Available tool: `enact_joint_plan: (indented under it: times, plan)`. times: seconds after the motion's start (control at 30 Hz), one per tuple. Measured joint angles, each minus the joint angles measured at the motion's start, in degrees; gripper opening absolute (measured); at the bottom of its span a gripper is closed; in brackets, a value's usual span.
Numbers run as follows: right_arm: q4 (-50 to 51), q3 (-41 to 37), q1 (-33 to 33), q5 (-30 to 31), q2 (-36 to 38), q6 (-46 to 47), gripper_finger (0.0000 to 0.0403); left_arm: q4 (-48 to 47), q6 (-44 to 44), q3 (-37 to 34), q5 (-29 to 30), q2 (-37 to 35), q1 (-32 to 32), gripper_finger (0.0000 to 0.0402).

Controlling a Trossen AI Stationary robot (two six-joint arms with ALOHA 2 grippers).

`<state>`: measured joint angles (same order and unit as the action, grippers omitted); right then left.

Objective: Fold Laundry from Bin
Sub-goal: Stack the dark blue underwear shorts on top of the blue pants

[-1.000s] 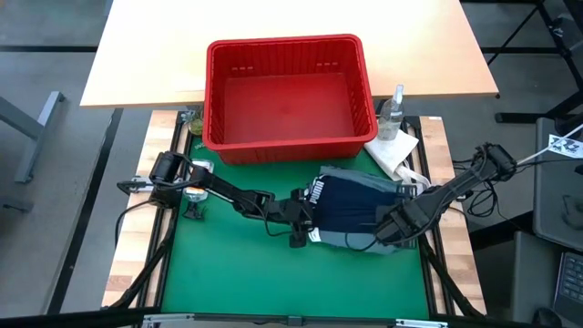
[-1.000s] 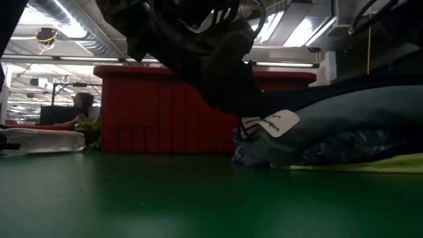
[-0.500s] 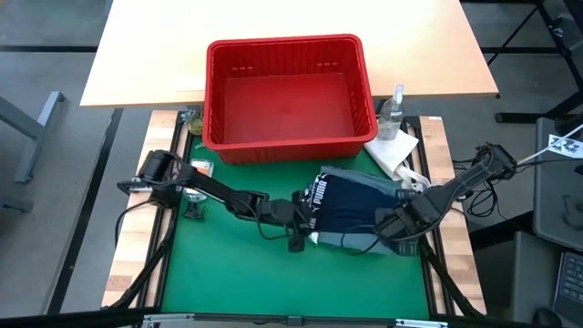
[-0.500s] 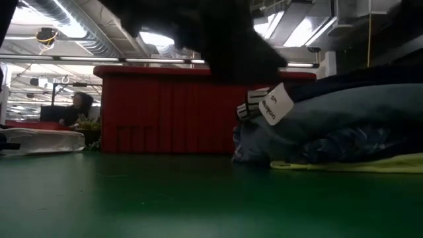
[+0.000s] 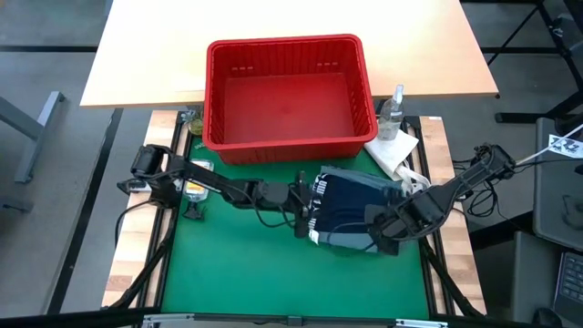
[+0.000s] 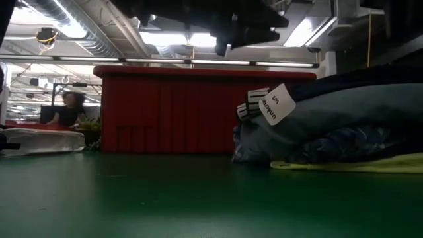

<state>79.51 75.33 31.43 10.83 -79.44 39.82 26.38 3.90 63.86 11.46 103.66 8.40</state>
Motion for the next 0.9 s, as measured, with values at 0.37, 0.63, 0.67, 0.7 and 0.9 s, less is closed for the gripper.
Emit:
enact_joint_plan:
  times: [0.37,0.63,0.67,0.7,0.9]
  plan:
    - [-8.1,0.0,7.6,8.9,-10.9,0.6,0.0159,-1.9,0.0,0.0,0.1,0.2,-7.5,0.0170]
    - [-6.5,0.0,7.6,9.2,-16.3,3.0,0.0159,-5.6,0.2,0.0,0.0,0.2,-9.2,0.0170]
    - [-6.5,0.2,7.6,9.1,-16.2,2.9,0.0159,-6.2,0.2,0.0,0.0,0.2,-9.2,0.0170]
    - [-5.9,0.7,7.6,9.2,-16.1,2.8,0.0159,-6.7,0.2,0.0,0.0,0.2,-9.2,0.0170]
    - [2.6,5.3,7.6,14.5,-15.8,2.3,0.0159,-6.4,0.3,0.0,-0.4,0.2,-8.7,0.0170]
